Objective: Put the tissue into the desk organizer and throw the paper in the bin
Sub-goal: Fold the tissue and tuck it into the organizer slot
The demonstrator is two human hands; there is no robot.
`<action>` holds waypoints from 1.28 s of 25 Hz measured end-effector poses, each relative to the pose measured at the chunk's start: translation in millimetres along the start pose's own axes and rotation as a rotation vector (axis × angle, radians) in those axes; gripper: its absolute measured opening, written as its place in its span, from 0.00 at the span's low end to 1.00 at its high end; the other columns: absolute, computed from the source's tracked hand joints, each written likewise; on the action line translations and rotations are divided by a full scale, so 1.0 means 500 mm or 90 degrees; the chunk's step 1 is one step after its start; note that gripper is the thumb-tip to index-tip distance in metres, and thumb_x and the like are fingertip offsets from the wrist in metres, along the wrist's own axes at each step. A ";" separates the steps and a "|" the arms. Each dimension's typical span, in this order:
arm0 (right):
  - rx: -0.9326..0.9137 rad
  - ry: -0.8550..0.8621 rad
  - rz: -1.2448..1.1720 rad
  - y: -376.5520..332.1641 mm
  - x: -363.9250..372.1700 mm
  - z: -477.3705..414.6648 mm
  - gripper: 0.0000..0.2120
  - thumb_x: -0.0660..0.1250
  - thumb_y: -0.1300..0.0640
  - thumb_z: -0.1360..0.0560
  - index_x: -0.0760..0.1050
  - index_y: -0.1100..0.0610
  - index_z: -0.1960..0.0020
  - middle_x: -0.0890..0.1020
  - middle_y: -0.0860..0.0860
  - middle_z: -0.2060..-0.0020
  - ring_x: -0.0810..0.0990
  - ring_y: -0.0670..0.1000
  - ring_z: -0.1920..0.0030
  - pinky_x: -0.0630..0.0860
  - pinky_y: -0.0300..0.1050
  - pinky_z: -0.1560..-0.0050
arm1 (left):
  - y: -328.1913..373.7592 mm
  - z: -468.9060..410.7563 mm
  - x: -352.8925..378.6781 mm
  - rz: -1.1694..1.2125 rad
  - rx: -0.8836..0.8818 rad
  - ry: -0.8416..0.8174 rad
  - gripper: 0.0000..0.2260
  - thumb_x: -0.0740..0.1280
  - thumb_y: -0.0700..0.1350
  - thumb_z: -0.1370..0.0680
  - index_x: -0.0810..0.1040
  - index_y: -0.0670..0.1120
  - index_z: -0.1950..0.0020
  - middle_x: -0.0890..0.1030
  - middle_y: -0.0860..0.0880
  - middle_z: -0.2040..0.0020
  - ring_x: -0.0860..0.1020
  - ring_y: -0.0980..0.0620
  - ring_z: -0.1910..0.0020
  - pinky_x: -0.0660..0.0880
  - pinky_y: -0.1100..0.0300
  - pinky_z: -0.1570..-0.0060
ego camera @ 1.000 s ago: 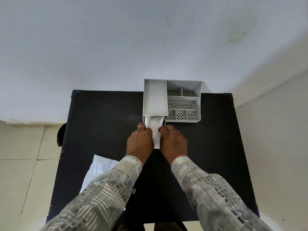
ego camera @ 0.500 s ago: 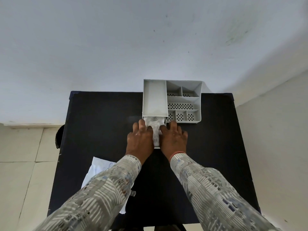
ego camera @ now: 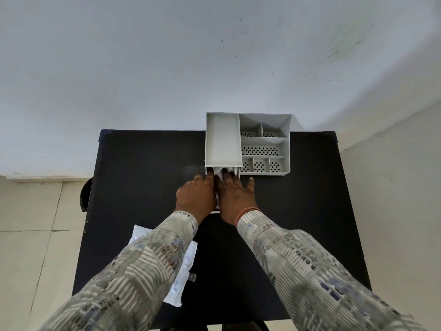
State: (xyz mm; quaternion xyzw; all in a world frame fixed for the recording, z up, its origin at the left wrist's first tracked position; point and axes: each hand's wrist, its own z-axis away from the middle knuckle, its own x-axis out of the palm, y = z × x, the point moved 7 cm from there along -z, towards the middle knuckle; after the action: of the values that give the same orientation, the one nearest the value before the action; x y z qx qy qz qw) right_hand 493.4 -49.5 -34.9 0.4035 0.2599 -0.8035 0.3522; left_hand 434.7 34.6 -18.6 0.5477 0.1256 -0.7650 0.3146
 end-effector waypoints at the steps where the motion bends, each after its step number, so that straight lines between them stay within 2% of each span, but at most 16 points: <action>1: 0.002 0.006 -0.008 -0.003 -0.004 -0.001 0.41 0.65 0.56 0.21 0.48 0.48 0.14 0.52 0.56 0.14 0.51 0.58 0.15 0.47 0.78 0.22 | 0.002 -0.005 0.001 -0.006 0.007 -0.016 0.21 0.61 0.46 0.17 0.71 0.48 0.24 0.83 0.42 0.38 0.84 0.36 0.41 0.81 0.45 0.49; 5: -0.002 0.091 -0.030 -0.006 -0.035 -0.004 0.36 0.65 0.54 0.21 0.55 0.49 0.16 0.63 0.54 0.19 0.60 0.59 0.18 0.50 0.78 0.22 | 0.002 -0.004 0.010 -0.013 0.020 -0.027 0.25 0.64 0.45 0.19 0.67 0.46 0.21 0.85 0.42 0.40 0.84 0.36 0.42 0.82 0.45 0.50; 9: 0.012 0.025 -0.039 -0.003 -0.010 -0.022 0.39 0.63 0.51 0.20 0.48 0.46 0.14 0.54 0.52 0.15 0.52 0.59 0.15 0.48 0.83 0.25 | 0.004 0.023 0.031 -0.018 0.041 -0.012 0.33 0.62 0.48 0.18 0.55 0.48 0.14 0.84 0.43 0.42 0.85 0.38 0.43 0.82 0.45 0.50; 11: 0.013 -0.008 -0.043 -0.008 -0.014 -0.028 0.38 0.63 0.52 0.20 0.49 0.47 0.15 0.55 0.53 0.16 0.53 0.60 0.15 0.49 0.83 0.25 | 0.001 0.032 0.033 0.020 0.038 -0.011 0.38 0.63 0.50 0.19 0.50 0.49 0.13 0.85 0.43 0.43 0.85 0.38 0.45 0.83 0.45 0.50; 15: -0.040 0.030 -0.070 -0.006 -0.054 -0.010 0.40 0.69 0.50 0.23 0.53 0.52 0.16 0.63 0.54 0.19 0.59 0.59 0.17 0.50 0.79 0.22 | -0.008 0.064 0.021 0.097 0.051 0.005 0.42 0.62 0.60 0.20 0.45 0.51 0.12 0.83 0.42 0.37 0.85 0.39 0.44 0.82 0.47 0.49; 18: -0.050 0.055 -0.017 -0.002 -0.051 0.006 0.45 0.69 0.52 0.24 0.47 0.50 0.15 0.58 0.54 0.17 0.55 0.59 0.16 0.48 0.81 0.23 | -0.004 0.088 0.037 0.006 0.070 -0.021 0.49 0.65 0.67 0.24 0.44 0.50 0.12 0.81 0.45 0.33 0.85 0.41 0.42 0.82 0.48 0.48; 20: -0.035 0.034 0.012 -0.002 -0.040 -0.009 0.43 0.66 0.50 0.22 0.44 0.47 0.15 0.54 0.55 0.16 0.52 0.62 0.16 0.45 0.85 0.26 | 0.002 0.086 0.052 -0.056 0.064 -0.033 0.46 0.66 0.63 0.22 0.45 0.49 0.12 0.82 0.45 0.36 0.85 0.42 0.42 0.81 0.49 0.49; 23: 0.010 -0.020 -0.019 -0.007 -0.033 -0.050 0.33 0.58 0.47 0.17 0.48 0.43 0.16 0.59 0.56 0.17 0.56 0.65 0.17 0.46 0.90 0.30 | 0.007 0.066 0.051 -0.084 0.059 -0.022 0.39 0.64 0.58 0.19 0.52 0.48 0.13 0.85 0.47 0.42 0.85 0.42 0.45 0.80 0.51 0.51; 28: 0.054 -0.070 0.026 -0.013 -0.024 -0.070 0.29 0.57 0.49 0.16 0.55 0.44 0.16 0.65 0.56 0.20 0.61 0.65 0.20 0.46 0.91 0.32 | 0.008 0.050 0.046 -0.082 0.063 -0.043 0.37 0.64 0.57 0.20 0.56 0.49 0.14 0.86 0.47 0.43 0.85 0.41 0.44 0.80 0.50 0.49; 32: 0.003 -0.078 -0.029 -0.005 -0.044 -0.060 0.31 0.60 0.50 0.18 0.56 0.47 0.17 0.64 0.57 0.19 0.62 0.65 0.19 0.50 0.87 0.28 | 0.014 0.046 0.042 -0.087 0.073 -0.072 0.35 0.65 0.55 0.20 0.59 0.48 0.15 0.86 0.46 0.43 0.85 0.41 0.44 0.79 0.50 0.49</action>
State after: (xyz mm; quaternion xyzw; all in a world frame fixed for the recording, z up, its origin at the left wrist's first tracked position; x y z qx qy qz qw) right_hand 514.7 -19.2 -32.5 0.3483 0.2455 -0.8350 0.3481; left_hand 417.5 9.8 -28.3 0.5112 0.1005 -0.8202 0.2364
